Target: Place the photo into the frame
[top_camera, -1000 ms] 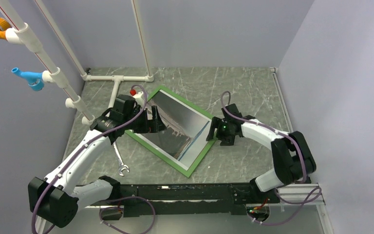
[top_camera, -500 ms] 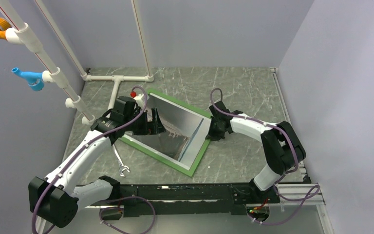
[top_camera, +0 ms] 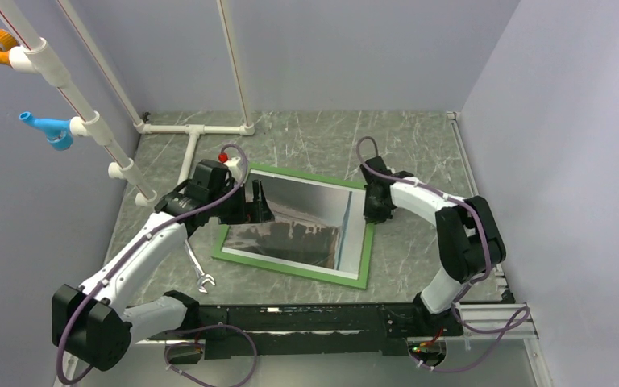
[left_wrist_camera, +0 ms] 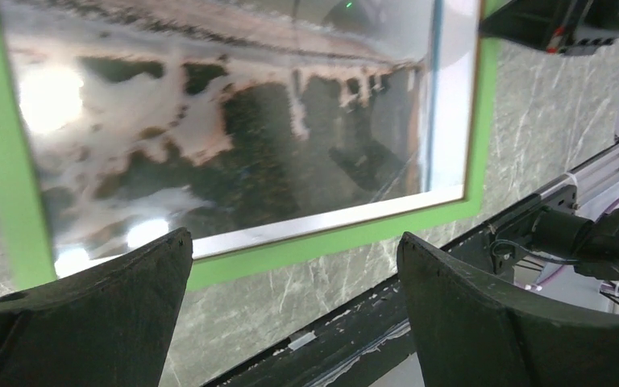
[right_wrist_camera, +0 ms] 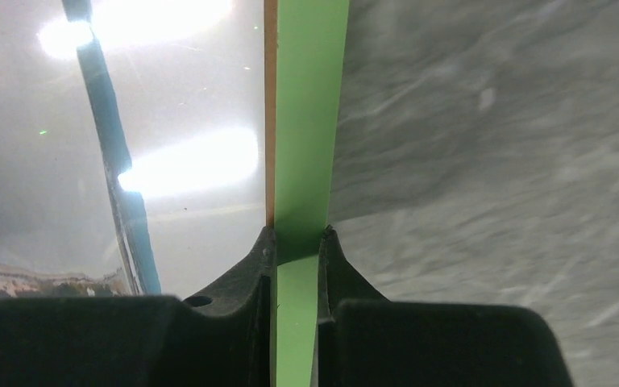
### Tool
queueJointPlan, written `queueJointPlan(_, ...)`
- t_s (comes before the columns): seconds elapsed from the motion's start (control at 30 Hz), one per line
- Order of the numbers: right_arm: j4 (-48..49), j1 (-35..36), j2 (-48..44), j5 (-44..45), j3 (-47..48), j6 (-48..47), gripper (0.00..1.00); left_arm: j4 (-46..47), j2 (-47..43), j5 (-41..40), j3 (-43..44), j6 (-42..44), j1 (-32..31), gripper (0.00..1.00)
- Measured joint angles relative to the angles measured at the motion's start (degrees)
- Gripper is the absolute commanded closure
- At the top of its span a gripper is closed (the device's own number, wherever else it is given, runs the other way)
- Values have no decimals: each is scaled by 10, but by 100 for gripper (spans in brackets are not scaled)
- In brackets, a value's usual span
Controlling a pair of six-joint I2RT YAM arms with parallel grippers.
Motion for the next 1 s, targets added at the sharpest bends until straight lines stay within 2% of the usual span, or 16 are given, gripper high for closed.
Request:
queueJointPlan(0.17, -7, -74, 4, 15, 10, -69, 99, 1, 28, -16, -3, 5, 0, 1)
queueJointPlan(0.2, -9, -83, 5, 19, 13, -78, 87, 1, 33, -19, -3, 5, 0, 1)
queueJointPlan(0.3, -21, -107, 17, 36, 37, -105, 38, 4, 51, -35, -3, 9, 2, 1)
queueJointPlan(0.33, -21, -109, 19, 41, 43, -106, 27, 5, 56, -41, -3, 10, 2, 1)
queueJointPlan(0.37, -24, -110, 21, 51, 53, -112, 19, 6, 62, -52, -3, 11, 3, 1)
queueJointPlan(0.43, -25, -110, 20, 60, 68, -115, 11, 8, 71, -67, -4, 14, 5, 1)
queueJointPlan(0.6, -25, -110, 2, 49, 71, -108, 1, 19, 92, -102, -12, 19, 17, 1)
queueJointPlan(0.8, -14, -121, -75, -15, -4, -79, 0, 51, 132, -106, -41, 20, 31, 1)
queueJointPlan(1.0, 22, -204, -107, -137, -98, -48, 0, 85, 154, -77, -54, 21, 32, 1)
